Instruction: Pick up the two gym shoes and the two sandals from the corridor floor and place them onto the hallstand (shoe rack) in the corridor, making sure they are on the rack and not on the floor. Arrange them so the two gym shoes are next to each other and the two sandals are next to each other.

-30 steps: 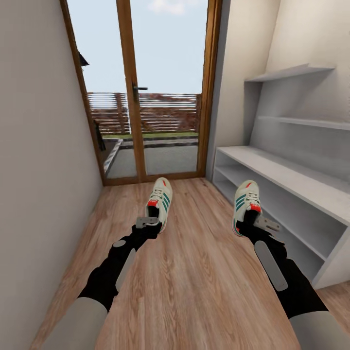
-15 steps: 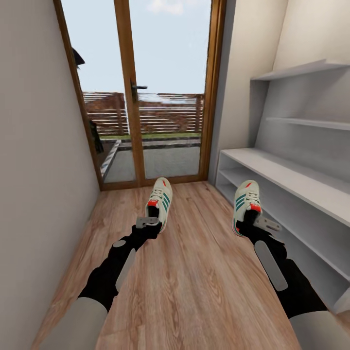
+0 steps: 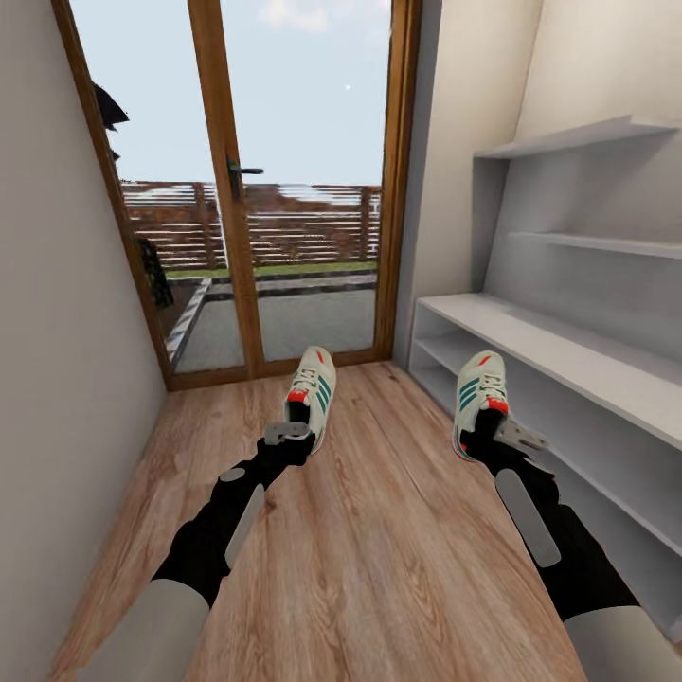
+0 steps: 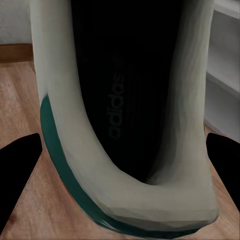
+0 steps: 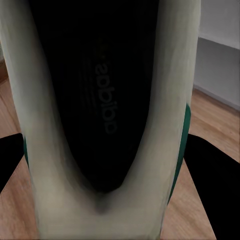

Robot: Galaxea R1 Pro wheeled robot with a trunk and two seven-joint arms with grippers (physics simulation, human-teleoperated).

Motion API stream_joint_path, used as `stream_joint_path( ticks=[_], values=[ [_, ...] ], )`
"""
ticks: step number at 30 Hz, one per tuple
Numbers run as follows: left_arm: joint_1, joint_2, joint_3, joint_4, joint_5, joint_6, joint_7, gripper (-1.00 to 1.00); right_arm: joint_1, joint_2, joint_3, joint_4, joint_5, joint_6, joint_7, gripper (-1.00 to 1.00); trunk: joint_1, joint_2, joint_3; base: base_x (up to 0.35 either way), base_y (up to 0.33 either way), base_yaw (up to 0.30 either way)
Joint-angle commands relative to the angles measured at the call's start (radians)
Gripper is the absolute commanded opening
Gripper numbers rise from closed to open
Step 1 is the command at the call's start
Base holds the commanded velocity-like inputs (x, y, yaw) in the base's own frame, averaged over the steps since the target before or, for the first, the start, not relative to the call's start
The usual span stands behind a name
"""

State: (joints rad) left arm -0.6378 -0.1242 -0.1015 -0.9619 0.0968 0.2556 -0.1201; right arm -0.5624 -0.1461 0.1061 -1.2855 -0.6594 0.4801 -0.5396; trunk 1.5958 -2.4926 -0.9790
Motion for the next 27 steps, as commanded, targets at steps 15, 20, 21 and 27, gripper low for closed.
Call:
stream_joint_path(
  ticks=[15, 20, 21, 27],
  values=[
    [0.0, 0.0, 0.0, -0.001, 0.011, 0.007, -0.001, -1.0, -0.001, -0.001, 0.003, -0.003, -0.008, 0.002, -0.01, -1.0, 0.0, 0.0, 0.001, 0.34, 0.171, -0.053],
    [0.0, 0.0, 0.0, -0.002, 0.011, 0.007, -0.001, -1.0, -0.001, -0.001, 0.003, -0.003, -0.008, 0.002, -0.01, -1.0, 0.0, 0.0, 0.005, 0.294, 0.222, -0.254],
    [0.0, 0.0, 0.0, -0.001, 0.011, 0.007, -0.001, -1.0, -0.001, -0.001, 0.003, -0.003, -0.008, 0.002, -0.01, -1.0, 0.0, 0.0, 0.005, 0.289, 0.226, -0.263],
    [0.0, 0.0, 0.0, -0.002, 0.011, 0.007, -0.001, -1.0, -0.001, -0.001, 0.003, -0.003, -0.008, 0.002, -0.01, -1.0, 0.0, 0.0, 0.009, 0.234, 0.167, -0.266]
  ],
)
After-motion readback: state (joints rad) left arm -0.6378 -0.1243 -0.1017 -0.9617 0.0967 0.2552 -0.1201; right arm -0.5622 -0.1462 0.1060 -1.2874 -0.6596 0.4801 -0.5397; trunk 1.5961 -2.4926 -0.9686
